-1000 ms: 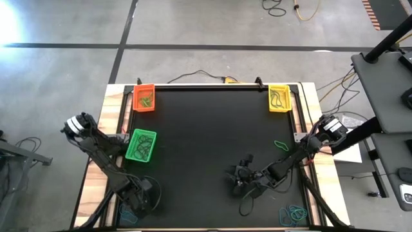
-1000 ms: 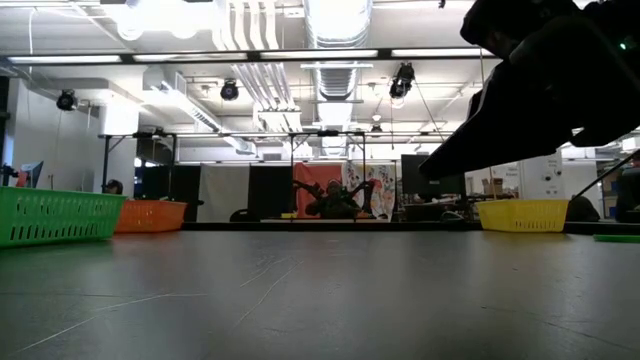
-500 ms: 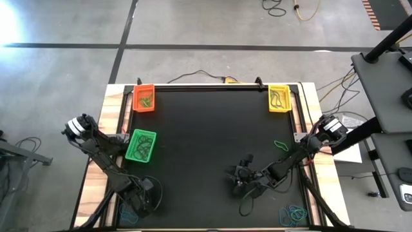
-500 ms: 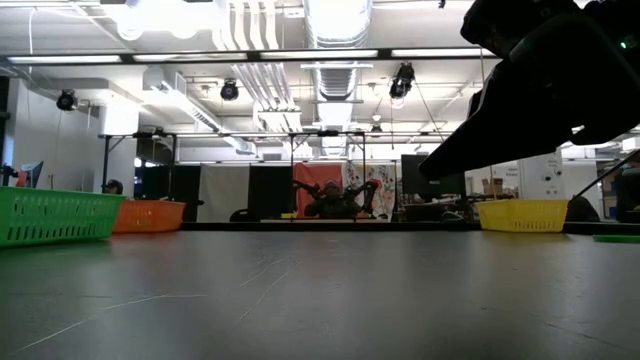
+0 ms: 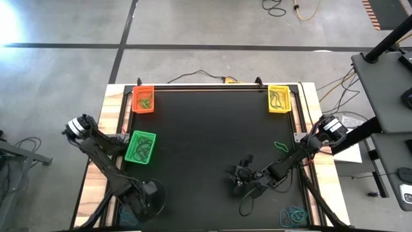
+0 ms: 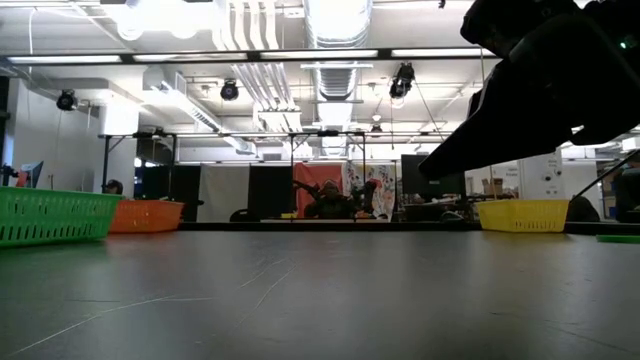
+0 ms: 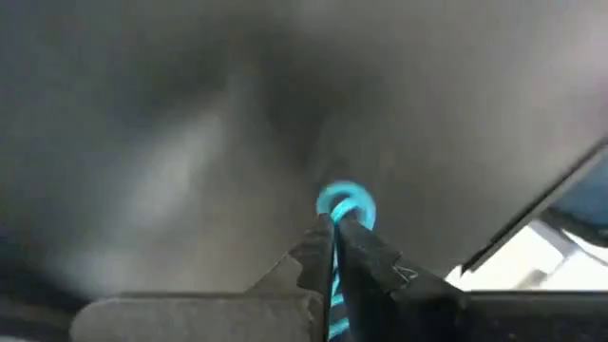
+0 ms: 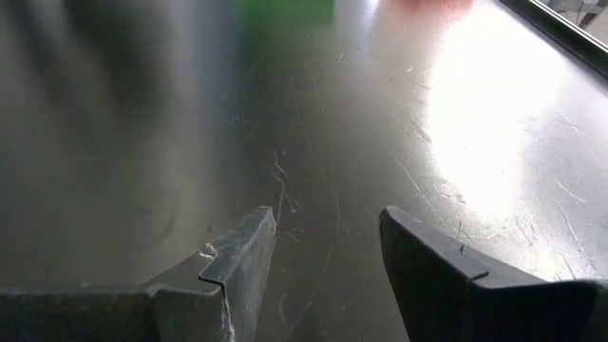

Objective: Sort rubber bands into baskets
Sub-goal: Put the bottom left blue rubber band into the yellow bin

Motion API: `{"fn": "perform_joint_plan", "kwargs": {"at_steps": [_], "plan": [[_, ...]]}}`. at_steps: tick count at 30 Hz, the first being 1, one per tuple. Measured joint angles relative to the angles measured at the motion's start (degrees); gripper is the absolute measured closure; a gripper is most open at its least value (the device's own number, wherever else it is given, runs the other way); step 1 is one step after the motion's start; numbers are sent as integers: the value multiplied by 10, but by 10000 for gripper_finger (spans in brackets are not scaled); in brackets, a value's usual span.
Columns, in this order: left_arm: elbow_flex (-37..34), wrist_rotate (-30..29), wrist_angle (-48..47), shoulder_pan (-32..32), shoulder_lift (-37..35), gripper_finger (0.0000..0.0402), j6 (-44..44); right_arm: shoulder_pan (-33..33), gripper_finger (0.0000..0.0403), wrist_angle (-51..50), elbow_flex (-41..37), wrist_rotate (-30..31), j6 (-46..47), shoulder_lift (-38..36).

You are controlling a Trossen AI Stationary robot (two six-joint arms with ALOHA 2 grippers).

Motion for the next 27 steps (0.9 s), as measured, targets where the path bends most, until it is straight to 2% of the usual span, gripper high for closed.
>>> {"fn": "perform_joint_plan", "kwargs": {"at_steps": [3,6,9,13,18,21,24,27], "plan": [[62,-84,-77,15,-1,401,68,-3,216,0,0,0,0,0],[125,-193,-147,40,-1,401,145,-8,216,1,0,0,0,0],[184,-298,-173,69,-1,401,237,-12,216,2,0,0,0,0],[243,-379,-175,122,-1,401,377,-12,216,3,0,0,-7,0],[281,-422,-182,222,-2,402,535,-12,216,2,0,1,-69,-11],[286,-426,-166,295,-2,402,617,-10,216,-10,0,2,-76,-35],[281,-421,-116,366,-2,402,695,-6,216,-52,0,2,-75,-69],[266,-373,-39,435,-2,402,762,1,216,-112,0,2,-61,-110]]}}
